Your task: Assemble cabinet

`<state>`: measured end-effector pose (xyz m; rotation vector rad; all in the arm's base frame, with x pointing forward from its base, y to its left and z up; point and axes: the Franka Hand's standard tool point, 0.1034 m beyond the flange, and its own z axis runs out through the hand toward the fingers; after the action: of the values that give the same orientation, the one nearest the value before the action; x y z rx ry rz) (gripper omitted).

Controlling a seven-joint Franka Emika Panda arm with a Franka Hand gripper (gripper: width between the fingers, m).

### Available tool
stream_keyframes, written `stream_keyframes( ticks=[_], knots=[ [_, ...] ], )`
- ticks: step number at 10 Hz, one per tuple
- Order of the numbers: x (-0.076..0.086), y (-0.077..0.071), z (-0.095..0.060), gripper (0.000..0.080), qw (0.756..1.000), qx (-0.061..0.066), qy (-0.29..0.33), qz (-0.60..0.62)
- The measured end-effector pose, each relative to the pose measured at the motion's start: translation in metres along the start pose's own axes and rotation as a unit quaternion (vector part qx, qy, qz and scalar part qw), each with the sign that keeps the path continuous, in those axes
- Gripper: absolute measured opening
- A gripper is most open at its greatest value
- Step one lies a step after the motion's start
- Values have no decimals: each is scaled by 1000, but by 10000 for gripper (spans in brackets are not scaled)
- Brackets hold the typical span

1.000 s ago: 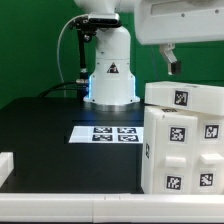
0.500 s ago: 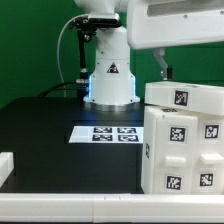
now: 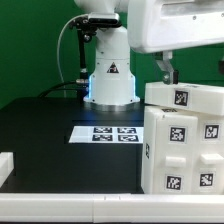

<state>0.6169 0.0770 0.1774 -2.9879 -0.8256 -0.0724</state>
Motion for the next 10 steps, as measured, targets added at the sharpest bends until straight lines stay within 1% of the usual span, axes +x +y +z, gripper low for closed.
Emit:
stream_keyframes(
  ticks=[1, 2, 3, 4, 7, 8, 9, 10],
  knots=[
    [-3, 3, 4, 796, 997, -13, -4, -82],
    [-4, 3, 7, 796, 991, -19, -10, -133],
    [-3, -1, 12, 796, 990, -20, -13, -137],
    [-3, -5, 16, 796, 993, -19, -15, -112],
    [-4, -4, 21, 796, 996, -19, -14, -87],
    [-5, -4, 21, 654, 997, -19, -14, -69],
    [-5, -4, 21, 654, 998, -19, -13, -53],
    [-5, -4, 21, 554, 1000, -20, -13, -8]
  ],
)
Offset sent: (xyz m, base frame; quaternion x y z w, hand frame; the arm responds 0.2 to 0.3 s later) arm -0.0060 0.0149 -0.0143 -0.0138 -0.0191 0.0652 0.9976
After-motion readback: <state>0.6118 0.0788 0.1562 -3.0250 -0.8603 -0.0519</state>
